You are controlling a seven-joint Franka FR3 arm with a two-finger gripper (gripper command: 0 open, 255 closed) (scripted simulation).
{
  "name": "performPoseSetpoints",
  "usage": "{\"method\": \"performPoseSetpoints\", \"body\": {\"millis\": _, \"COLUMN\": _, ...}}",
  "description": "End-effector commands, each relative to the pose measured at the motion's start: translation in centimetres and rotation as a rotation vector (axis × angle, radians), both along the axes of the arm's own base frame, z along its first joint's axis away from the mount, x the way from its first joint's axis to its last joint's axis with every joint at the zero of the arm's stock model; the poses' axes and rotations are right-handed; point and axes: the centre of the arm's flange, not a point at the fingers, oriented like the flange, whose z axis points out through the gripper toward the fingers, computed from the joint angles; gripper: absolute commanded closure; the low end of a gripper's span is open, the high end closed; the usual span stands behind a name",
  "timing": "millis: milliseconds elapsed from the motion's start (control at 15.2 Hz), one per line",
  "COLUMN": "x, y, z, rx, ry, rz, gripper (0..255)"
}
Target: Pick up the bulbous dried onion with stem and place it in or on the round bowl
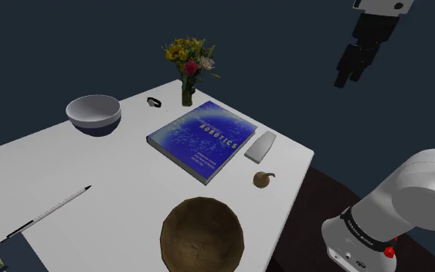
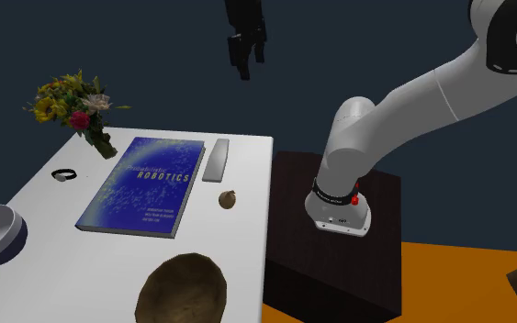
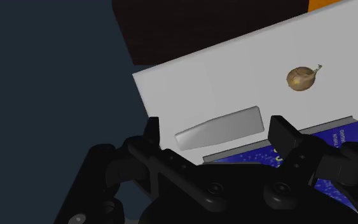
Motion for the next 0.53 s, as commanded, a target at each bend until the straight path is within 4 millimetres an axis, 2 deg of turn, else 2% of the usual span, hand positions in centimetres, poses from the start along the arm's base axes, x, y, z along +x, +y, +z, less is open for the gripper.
{"method": "performPoseSetpoints", "body": {"millis": 0, "x": 0.0, "y": 0.0, "z": 0.0, "rx": 0.000, "ry": 0.000, "rz": 0.000, "gripper": 0}}
{"method": "performPoseSetpoints", "body": {"millis": 462, "x": 0.0, "y": 5.2, "z": -7.4, "rx": 0.013, "ry": 0.000, "rz": -0.047, "gripper": 0}}
